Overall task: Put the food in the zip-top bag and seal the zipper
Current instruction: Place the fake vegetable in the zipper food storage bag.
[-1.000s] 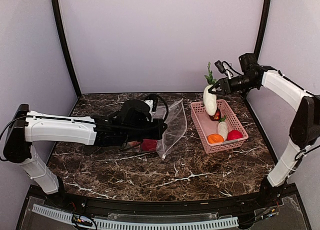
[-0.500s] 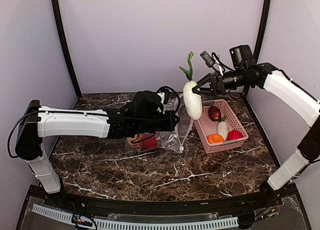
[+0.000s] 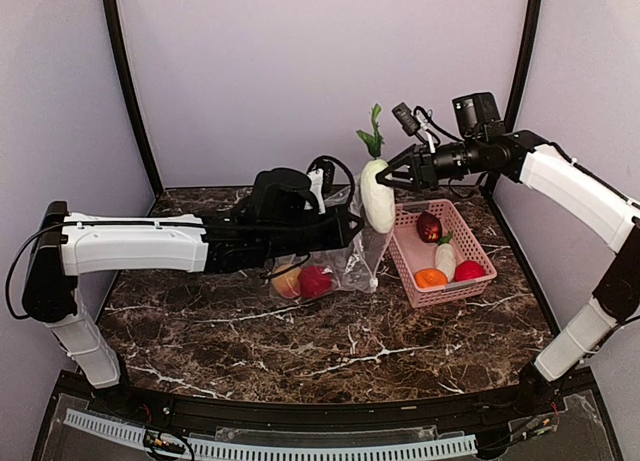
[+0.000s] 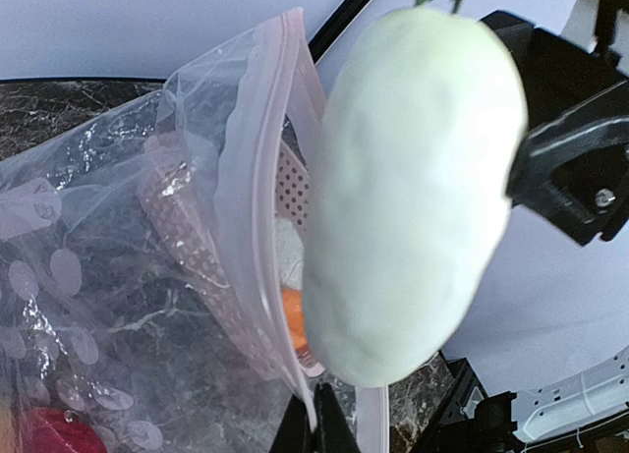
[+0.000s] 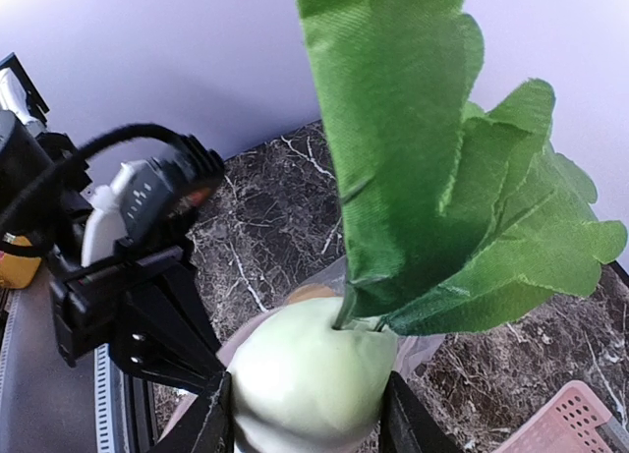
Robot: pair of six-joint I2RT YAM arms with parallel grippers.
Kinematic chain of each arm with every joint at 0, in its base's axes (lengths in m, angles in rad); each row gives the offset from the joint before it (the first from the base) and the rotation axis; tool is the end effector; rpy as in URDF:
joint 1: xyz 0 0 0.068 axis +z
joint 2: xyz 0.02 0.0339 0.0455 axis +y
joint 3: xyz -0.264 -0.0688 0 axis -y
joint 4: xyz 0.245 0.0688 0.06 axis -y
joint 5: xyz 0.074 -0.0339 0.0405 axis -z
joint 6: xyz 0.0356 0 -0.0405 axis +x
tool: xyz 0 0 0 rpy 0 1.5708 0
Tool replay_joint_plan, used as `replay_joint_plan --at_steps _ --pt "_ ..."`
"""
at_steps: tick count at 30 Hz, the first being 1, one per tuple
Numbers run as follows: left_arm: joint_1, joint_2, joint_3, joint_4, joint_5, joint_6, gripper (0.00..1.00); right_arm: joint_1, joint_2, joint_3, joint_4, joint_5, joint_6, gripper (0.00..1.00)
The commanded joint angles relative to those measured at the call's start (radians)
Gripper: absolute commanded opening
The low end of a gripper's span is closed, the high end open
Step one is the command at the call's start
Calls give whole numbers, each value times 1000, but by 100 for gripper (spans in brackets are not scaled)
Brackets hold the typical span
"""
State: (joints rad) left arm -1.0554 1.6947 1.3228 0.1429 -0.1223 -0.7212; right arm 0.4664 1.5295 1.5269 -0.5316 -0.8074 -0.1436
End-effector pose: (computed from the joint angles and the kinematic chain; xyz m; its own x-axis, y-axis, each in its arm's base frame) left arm 0.2054 -0.3539 0.3175 -0.6156 -0.2429 -0.7497 0.5307 0.5754 -0.6223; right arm 0.2913 0.1755 0.3864 -0.3261 -0.2750 -0.9045 -0.9225 0.3017 0.2409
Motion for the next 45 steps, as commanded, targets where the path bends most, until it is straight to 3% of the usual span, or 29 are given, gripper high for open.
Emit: replay_joint_plan --at_steps 1,9,14,24,33,45 --pt "5 -80 -37 94 14 -30 1 15 -9 -44 77 73 17 39" --pt "5 -92 -64 124 -10 -37 1 50 -6 -55 82 118 26 43" --pt "5 -99 -86 142 -42 -37 1 110 2 -40 37 176 0 53" --pt "5 -137 -148 159 -116 -27 1 112 -13 25 -63 232 24 67" --pt "4 -156 -184 167 -133 -24 1 112 -4 1 -78 429 41 60" --pt "4 -161 -197 162 -144 -12 1 111 79 21 -163 390 49 47"
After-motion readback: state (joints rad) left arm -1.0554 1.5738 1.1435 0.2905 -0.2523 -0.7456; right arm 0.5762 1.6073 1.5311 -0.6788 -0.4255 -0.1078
